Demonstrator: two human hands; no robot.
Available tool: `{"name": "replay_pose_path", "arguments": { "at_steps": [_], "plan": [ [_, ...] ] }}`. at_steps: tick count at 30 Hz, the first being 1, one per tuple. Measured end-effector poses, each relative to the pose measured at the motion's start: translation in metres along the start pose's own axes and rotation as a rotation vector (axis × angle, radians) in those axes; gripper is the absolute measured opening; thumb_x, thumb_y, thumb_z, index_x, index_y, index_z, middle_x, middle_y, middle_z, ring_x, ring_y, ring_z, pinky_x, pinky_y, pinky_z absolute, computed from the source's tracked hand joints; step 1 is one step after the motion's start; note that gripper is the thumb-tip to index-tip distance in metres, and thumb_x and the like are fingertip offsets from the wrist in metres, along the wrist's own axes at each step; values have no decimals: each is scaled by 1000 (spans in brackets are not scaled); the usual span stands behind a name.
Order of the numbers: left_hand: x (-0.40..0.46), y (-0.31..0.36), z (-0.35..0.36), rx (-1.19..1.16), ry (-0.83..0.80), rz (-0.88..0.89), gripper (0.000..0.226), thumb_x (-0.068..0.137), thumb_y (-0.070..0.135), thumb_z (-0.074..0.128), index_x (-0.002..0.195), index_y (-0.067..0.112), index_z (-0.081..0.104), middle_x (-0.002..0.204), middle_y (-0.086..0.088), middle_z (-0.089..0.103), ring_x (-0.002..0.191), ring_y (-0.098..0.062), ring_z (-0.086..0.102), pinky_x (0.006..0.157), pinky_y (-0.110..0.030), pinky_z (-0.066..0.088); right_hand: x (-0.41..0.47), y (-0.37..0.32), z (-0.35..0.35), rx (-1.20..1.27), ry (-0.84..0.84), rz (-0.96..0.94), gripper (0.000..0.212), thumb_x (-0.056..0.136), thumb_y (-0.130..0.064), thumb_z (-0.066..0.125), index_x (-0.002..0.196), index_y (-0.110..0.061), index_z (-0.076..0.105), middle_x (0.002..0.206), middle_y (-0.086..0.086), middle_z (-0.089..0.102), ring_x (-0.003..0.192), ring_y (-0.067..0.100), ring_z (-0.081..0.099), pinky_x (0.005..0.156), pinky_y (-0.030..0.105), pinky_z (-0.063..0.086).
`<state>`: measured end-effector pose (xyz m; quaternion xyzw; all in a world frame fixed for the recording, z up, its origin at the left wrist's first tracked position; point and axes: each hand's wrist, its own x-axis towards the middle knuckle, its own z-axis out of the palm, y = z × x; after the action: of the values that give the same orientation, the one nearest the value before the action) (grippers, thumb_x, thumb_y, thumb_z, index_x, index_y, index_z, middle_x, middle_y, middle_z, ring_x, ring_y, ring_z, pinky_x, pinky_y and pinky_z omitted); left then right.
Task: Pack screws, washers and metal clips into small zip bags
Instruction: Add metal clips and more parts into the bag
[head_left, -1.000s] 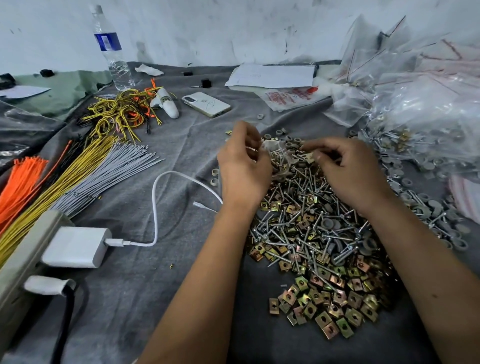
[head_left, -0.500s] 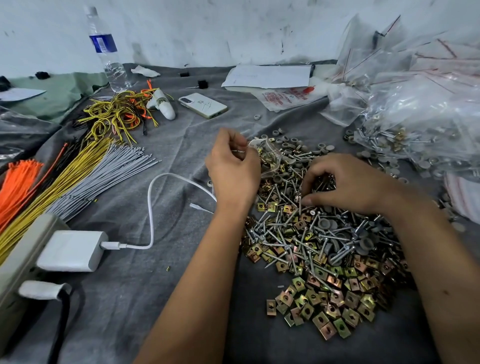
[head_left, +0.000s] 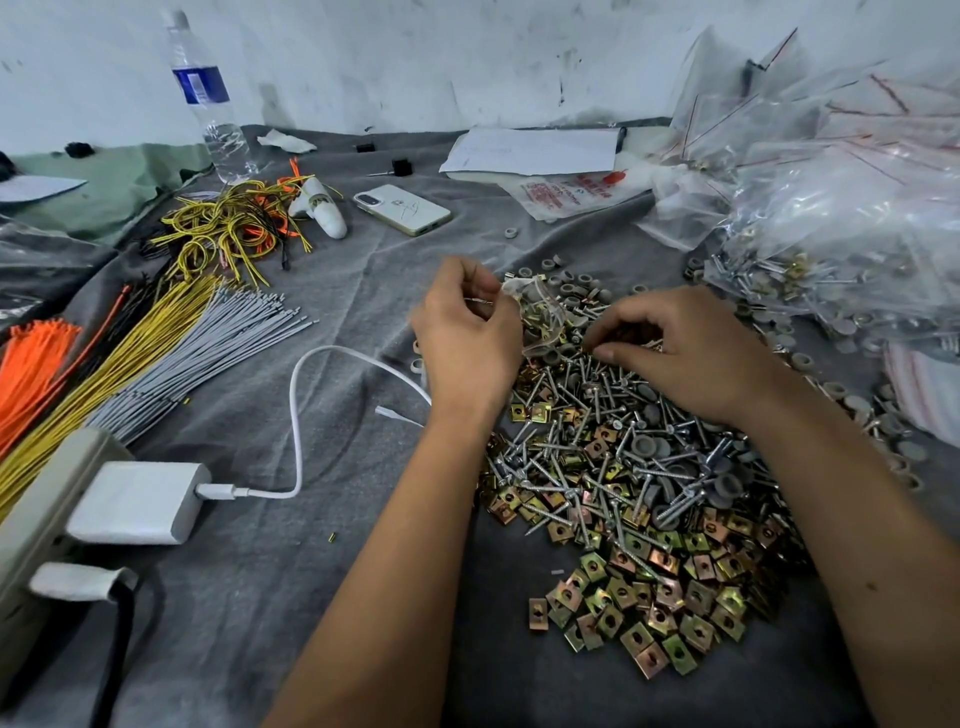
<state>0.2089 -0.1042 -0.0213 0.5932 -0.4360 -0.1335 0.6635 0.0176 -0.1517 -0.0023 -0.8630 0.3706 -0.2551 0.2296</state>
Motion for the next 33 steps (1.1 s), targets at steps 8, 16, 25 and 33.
{"name": "replay_pose_path", "arguments": {
  "at_steps": [8, 16, 25, 33],
  "plan": [
    [-1, 1, 0, 9, 2, -6, 12, 86, -5, 61, 85, 7, 60, 64, 7, 54, 51, -2, 45, 47, -16, 37, 0, -13, 9, -164, -341, -30, 22, 77, -54, 80, 97, -54, 71, 125, -15, 49, 132, 20, 36, 114, 46, 30],
    [0, 1, 1, 24, -2, -31, 16, 86, -4, 62, 83, 11, 59, 65, 8, 55, 53, -3, 47, 52, -16, 38, 1, -16, 12, -260, -284, -109, 12, 81, -51, 76, 89, -43, 72, 97, -14, 51, 102, 12, 40, 89, 35, 32],
    [-1, 5, 2, 33, -127, -4, 15, 87, 2, 73, 83, 12, 63, 65, 7, 57, 56, -7, 51, 53, -23, 44, 0, -12, 5, 104, 356, -113, 15, 89, -17, 77, 104, -19, 78, 97, -10, 74, 89, 1, 68, 80, 14, 52],
    [-3, 6, 4, 71, -199, -55, 14, 91, 14, 77, 80, 9, 70, 69, -10, 71, 62, -29, 68, 56, -33, 53, 1, -19, 16, -97, 333, -193, 10, 85, -20, 82, 91, -11, 80, 82, -6, 69, 71, 0, 56, 68, 10, 38]
  ]
}}
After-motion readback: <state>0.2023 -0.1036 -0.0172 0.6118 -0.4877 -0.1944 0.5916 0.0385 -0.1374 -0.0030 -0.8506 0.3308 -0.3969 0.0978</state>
